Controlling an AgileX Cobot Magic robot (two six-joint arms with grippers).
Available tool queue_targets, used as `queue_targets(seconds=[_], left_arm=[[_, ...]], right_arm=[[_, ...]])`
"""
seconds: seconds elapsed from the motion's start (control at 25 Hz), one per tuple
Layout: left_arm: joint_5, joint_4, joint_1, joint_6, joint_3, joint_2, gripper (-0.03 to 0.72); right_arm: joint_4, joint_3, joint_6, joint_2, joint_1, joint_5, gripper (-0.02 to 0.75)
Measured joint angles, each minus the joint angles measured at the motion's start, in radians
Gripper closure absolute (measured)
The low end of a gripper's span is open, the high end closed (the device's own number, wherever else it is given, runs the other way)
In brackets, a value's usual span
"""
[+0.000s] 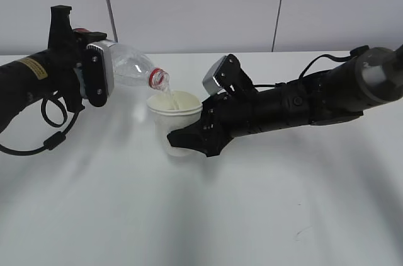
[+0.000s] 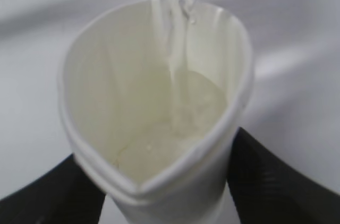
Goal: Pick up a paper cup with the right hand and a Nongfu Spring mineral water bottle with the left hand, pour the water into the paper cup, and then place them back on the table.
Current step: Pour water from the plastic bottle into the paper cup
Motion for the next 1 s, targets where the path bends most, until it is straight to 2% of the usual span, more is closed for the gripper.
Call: queue_targets(seconds=[1.0], left_arm=[[-0.013,-0.009,0.000,0.000,0.000,0.000,0.368]], right_arm=[[0.006,0.000,0.000,0.000,0.000,0.001,0.242]])
